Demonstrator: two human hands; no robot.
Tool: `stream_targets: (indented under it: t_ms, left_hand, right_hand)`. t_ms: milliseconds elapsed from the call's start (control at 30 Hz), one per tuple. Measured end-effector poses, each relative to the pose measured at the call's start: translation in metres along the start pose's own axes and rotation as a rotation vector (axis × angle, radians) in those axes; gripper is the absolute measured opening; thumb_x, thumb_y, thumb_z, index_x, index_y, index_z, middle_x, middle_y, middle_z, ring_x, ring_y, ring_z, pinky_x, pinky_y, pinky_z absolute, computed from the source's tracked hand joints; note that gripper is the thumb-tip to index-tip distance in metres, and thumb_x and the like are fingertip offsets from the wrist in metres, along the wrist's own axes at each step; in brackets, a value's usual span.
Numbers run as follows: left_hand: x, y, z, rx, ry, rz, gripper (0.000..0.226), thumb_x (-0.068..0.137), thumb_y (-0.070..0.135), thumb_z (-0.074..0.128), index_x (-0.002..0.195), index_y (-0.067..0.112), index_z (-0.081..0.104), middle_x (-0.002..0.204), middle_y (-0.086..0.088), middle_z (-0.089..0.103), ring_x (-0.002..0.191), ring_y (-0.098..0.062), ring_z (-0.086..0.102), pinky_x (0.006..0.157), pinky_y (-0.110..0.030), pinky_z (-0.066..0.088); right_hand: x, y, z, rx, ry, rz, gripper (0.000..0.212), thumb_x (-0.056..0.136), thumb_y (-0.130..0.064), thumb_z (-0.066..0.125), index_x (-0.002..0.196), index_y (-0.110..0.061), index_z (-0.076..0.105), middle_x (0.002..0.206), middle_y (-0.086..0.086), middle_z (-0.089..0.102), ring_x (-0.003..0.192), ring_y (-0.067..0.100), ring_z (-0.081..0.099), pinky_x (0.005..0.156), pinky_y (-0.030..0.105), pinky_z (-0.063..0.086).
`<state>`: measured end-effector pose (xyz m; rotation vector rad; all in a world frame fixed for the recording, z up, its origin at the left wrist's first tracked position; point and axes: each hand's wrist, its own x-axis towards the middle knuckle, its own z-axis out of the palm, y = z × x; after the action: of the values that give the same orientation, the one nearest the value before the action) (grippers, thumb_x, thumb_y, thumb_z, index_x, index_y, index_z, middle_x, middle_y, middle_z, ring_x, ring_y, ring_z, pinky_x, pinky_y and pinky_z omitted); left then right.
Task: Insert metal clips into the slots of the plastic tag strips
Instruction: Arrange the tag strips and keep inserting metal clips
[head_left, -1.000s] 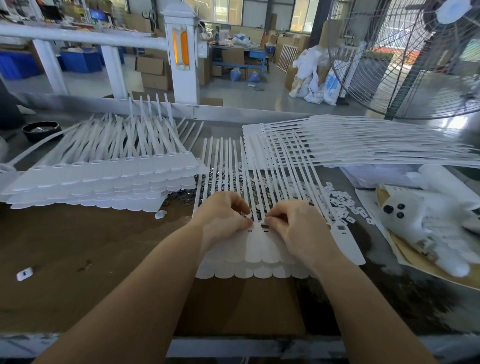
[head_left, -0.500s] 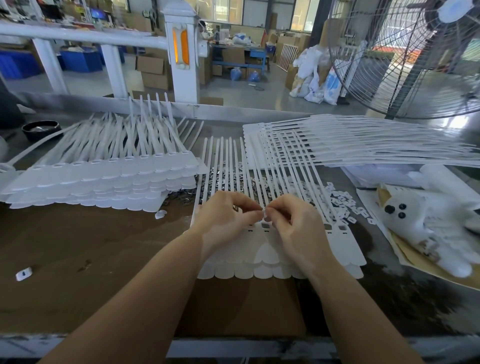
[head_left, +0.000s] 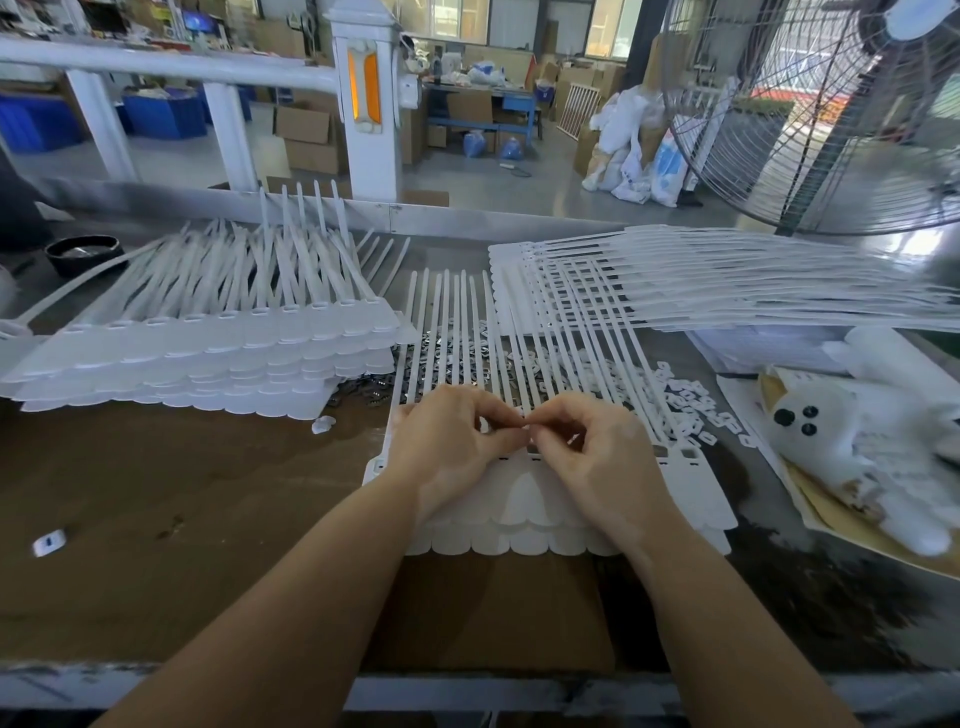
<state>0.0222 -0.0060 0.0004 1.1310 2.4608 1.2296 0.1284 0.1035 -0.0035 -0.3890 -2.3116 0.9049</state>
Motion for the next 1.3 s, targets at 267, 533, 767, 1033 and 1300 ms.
stream_targets:
  t_ms: [267,533,767,1033,1300]
  left_hand:
    - [-0.002,-0.002,0.003,0.049,0.062,0.008,0.02,0.078,0.041,0.071,0.063,0.045,0.057,0.073,0.026,0.061,0.073,0.007,0.05,0.089,-0.033,0.035]
    - [-0.003,-0.004,0.004,0.075,0.075,0.01,0.02,0.077,0.043,0.07,0.065,0.045,0.055,0.076,0.023,0.057,0.076,0.004,0.049,0.09,-0.038,0.041]
    - [-0.004,-0.003,0.004,0.102,0.082,0.018,0.021,0.077,0.042,0.07,0.064,0.044,0.054,0.076,0.022,0.057,0.08,0.001,0.05,0.091,-0.038,0.042]
    - [-0.003,-0.005,0.005,0.123,0.089,0.024,0.022,0.078,0.043,0.069,0.063,0.045,0.053,0.074,0.023,0.056,0.082,-0.002,0.051,0.091,-0.036,0.041]
    - [-0.002,-0.007,0.006,0.124,0.097,0.023,0.016,0.078,0.043,0.068,0.067,0.044,0.056,0.078,0.02,0.059,0.083,-0.003,0.052,0.087,-0.03,0.033]
  right_hand:
    - [0.001,0.003,-0.004,0.013,0.007,0.1,0.015,0.086,-0.011,0.061,0.09,-0.021,0.072,0.077,-0.02,0.064,0.075,-0.009,0.057,0.065,0.004,0.041]
    - [0.004,0.003,-0.005,0.036,-0.023,0.203,0.009,0.082,-0.015,0.066,0.082,-0.021,0.073,0.075,-0.011,0.069,0.073,-0.002,0.062,0.067,0.011,0.05]
    - [0.007,0.001,-0.004,-0.106,-0.108,0.245,0.008,0.084,-0.023,0.063,0.084,-0.022,0.071,0.08,-0.007,0.065,0.074,0.006,0.059,0.064,0.02,0.043]
    - [0.011,-0.005,-0.007,-0.122,-0.166,0.305,0.01,0.085,-0.024,0.061,0.079,-0.021,0.069,0.076,-0.007,0.06,0.068,0.005,0.054,0.055,0.013,0.041]
    - [0.015,-0.009,-0.013,-0.046,-0.245,0.34,0.014,0.088,-0.019,0.057,0.084,-0.017,0.071,0.072,0.001,0.066,0.062,0.01,0.054,0.046,0.009,0.037]
